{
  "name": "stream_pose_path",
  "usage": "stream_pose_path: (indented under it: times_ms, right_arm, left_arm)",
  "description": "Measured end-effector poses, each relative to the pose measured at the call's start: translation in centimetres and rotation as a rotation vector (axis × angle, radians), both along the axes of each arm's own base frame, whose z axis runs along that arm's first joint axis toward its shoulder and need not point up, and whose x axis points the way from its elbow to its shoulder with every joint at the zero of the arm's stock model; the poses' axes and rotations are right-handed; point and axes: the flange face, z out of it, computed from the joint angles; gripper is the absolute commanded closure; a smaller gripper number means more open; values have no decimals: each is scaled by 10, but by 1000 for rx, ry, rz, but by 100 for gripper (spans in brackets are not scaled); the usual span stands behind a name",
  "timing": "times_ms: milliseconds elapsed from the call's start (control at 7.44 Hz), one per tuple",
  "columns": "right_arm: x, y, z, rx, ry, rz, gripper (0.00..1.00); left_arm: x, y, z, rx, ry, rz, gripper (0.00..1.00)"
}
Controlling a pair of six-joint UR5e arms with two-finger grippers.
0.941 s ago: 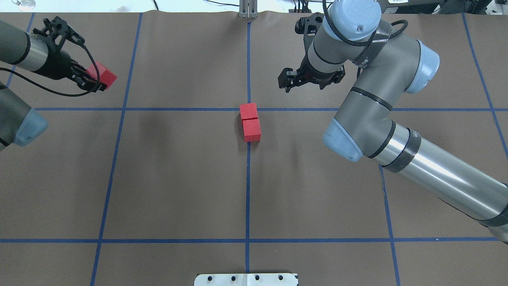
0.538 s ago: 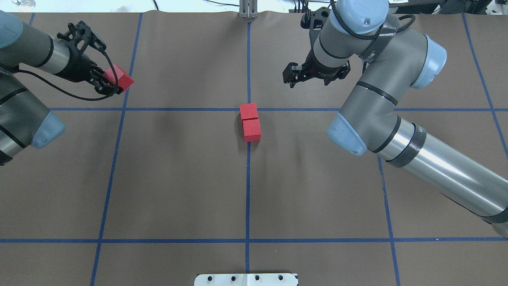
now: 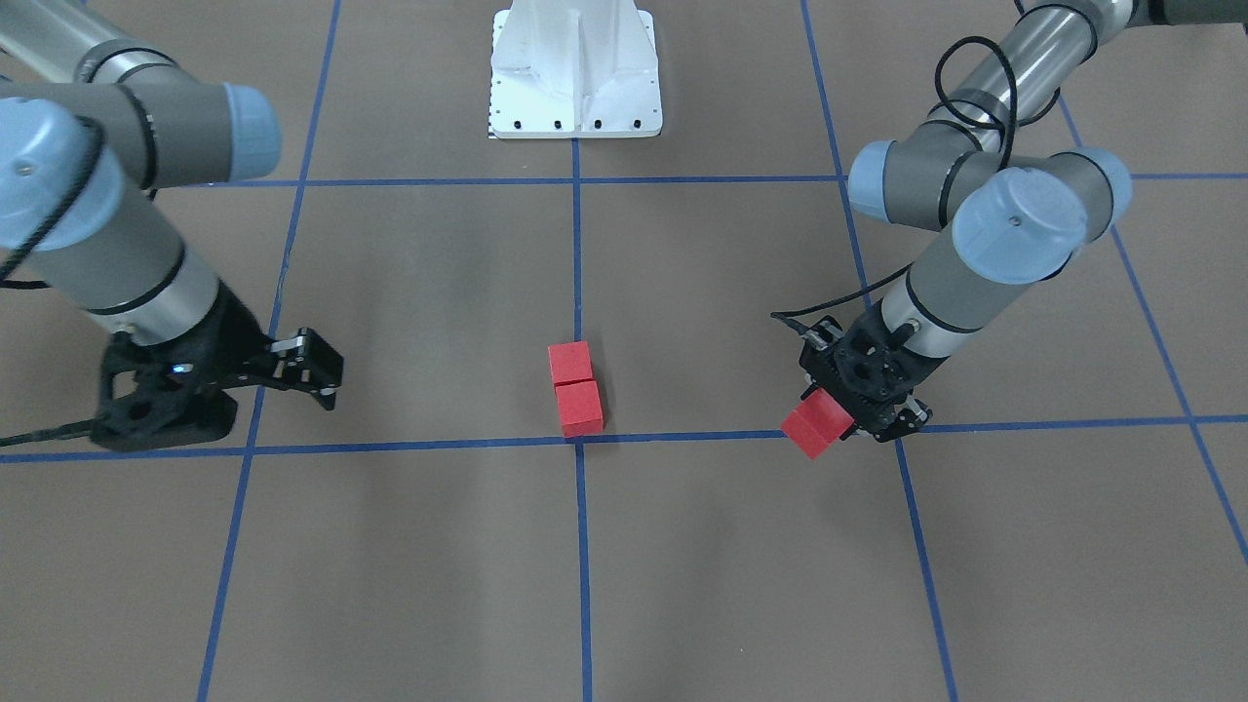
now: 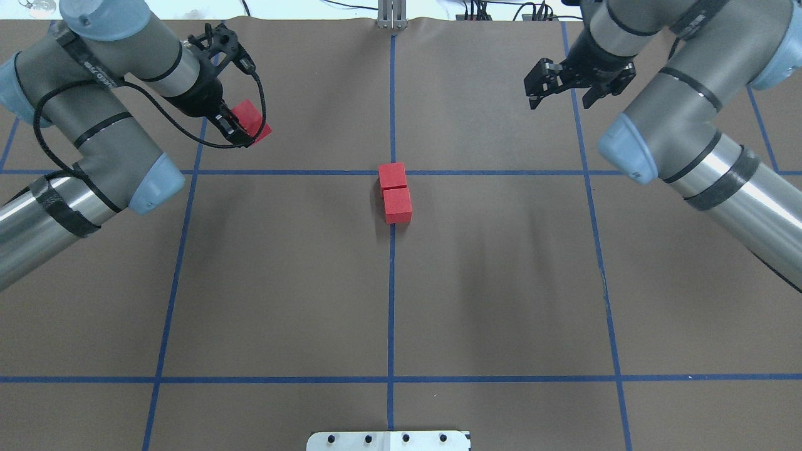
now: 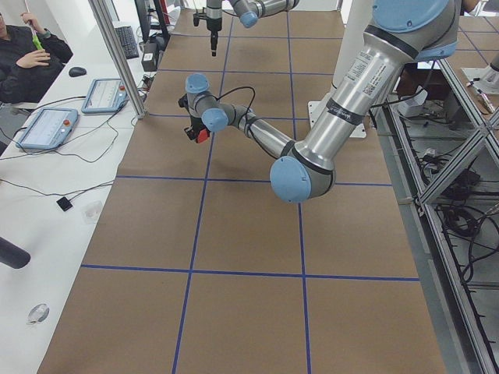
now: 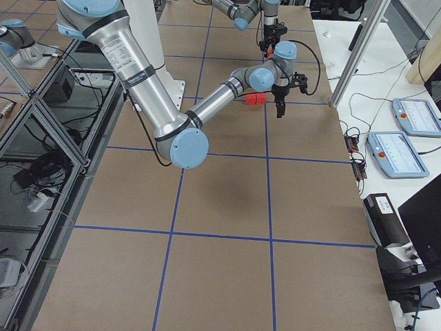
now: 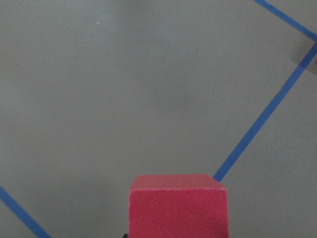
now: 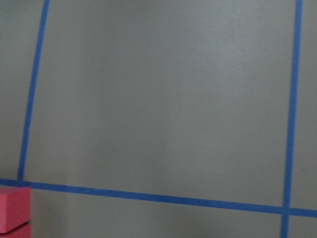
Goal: Form red blocks into L shape at center
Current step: 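Lift the cube and carry it toward the center cubes with the left gripper, then lower the cube beside the first cube, on the side toward the left arm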
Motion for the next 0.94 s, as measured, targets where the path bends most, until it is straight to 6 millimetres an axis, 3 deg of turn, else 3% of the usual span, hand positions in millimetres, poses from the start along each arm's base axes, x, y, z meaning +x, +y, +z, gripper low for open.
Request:
stream_pose_path:
  times_ms: [269, 403, 672, 941]
  right_arm:
    - [76, -17, 45, -40, -42, -22, 1]
    - [102, -19, 64, -47, -44, -20, 1]
    - [137, -16, 93, -58, -50, -17, 1]
    - [154, -11, 112, -68, -51, -12, 1]
  left_arm:
    - [26, 1, -18, 92, -18, 98, 100]
    - [36, -1, -20, 156, -28, 158, 100]
    - [68, 3, -30, 270, -36, 276, 100]
    - [110, 18, -49, 314, -17, 338, 100]
